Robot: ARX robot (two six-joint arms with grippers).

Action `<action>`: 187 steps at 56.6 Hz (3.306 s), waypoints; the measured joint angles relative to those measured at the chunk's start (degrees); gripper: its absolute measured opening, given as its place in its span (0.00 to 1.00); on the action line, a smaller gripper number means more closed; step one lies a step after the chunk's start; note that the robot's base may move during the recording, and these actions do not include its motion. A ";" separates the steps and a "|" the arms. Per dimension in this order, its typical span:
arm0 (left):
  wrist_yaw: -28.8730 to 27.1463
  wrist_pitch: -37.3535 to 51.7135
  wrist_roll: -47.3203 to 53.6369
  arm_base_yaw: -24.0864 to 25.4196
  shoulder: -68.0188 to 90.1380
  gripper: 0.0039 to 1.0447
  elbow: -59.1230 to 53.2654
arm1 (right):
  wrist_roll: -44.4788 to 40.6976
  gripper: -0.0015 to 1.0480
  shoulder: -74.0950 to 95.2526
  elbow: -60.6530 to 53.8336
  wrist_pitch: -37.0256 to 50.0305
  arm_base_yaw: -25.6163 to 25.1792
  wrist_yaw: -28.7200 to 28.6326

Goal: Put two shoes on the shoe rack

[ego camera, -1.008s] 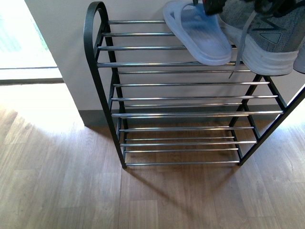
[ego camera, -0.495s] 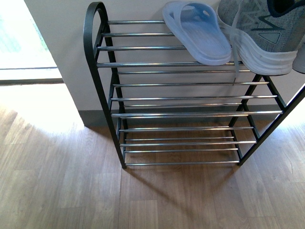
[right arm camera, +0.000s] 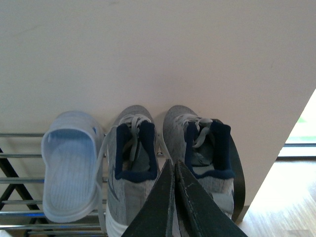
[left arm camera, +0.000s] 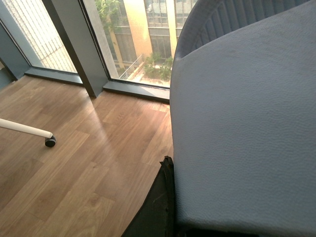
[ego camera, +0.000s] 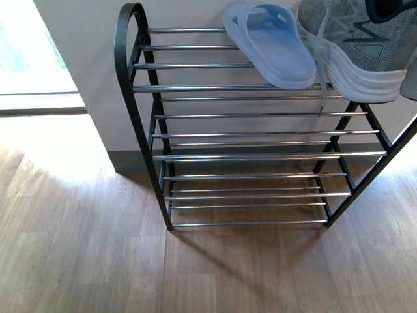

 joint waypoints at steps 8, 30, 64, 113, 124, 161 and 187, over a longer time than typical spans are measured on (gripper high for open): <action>0.00 0.00 0.00 0.00 0.00 0.02 0.00 | 0.00 0.02 -4.20 -5.40 0.66 -1.33 -1.55; 0.00 0.00 0.00 0.00 0.00 0.02 0.00 | 0.00 0.02 -17.46 -15.67 -2.25 -7.02 -7.52; 0.00 0.00 0.02 0.00 0.00 0.02 0.00 | 0.00 0.02 -37.92 -22.64 -14.64 -7.69 -7.78; 0.00 0.00 0.02 0.00 0.00 0.02 0.00 | 0.00 0.02 -60.26 -22.69 -36.22 -7.69 -7.78; 0.00 0.00 0.02 0.00 0.00 0.02 0.00 | 0.00 0.02 -66.79 -22.67 -44.68 -7.69 -7.87; -0.48 0.00 0.02 0.07 0.00 0.02 0.00 | 0.00 0.57 -71.34 -22.67 -47.63 -7.78 -8.04; 1.88 -14.67 -5.73 -2.29 10.34 0.02 11.45 | 0.13 0.91 -71.41 -22.67 -47.71 -7.80 -7.54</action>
